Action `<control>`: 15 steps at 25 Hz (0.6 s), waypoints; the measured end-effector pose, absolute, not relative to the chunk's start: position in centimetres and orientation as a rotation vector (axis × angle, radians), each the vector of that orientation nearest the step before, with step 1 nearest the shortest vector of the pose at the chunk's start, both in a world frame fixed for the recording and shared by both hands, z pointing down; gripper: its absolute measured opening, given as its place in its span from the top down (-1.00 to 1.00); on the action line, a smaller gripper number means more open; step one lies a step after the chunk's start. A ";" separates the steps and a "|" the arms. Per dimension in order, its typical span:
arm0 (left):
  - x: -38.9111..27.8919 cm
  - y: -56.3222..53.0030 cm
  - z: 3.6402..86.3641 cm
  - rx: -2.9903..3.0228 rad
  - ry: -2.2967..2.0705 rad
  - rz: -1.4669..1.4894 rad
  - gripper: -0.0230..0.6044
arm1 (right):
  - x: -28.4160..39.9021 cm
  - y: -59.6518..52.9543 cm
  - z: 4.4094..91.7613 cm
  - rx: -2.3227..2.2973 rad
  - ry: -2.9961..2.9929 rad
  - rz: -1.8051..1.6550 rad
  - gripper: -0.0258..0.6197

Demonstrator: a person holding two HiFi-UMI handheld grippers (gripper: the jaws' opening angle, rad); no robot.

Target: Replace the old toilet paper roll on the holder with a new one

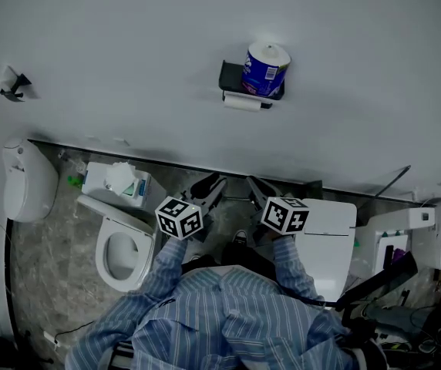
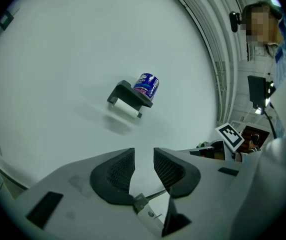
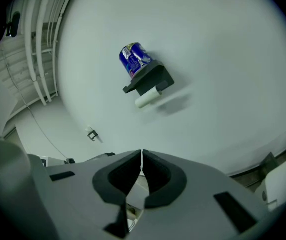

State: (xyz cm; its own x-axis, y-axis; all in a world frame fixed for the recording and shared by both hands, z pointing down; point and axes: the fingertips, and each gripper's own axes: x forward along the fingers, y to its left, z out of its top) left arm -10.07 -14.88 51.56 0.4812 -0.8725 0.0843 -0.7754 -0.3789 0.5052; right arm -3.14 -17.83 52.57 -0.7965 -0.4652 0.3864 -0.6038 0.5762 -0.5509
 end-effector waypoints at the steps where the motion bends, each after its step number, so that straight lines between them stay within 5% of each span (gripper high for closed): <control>1: -9.6 -15.9 51.5 2.243 -1.368 -0.273 0.62 | -2.6 -18.7 52.5 0.892 -2.609 1.024 0.88; 15: -7.9 -25.5 50.8 2.137 -1.473 -0.403 0.44 | 2.0 -26.5 53.7 0.788 -2.607 1.038 0.88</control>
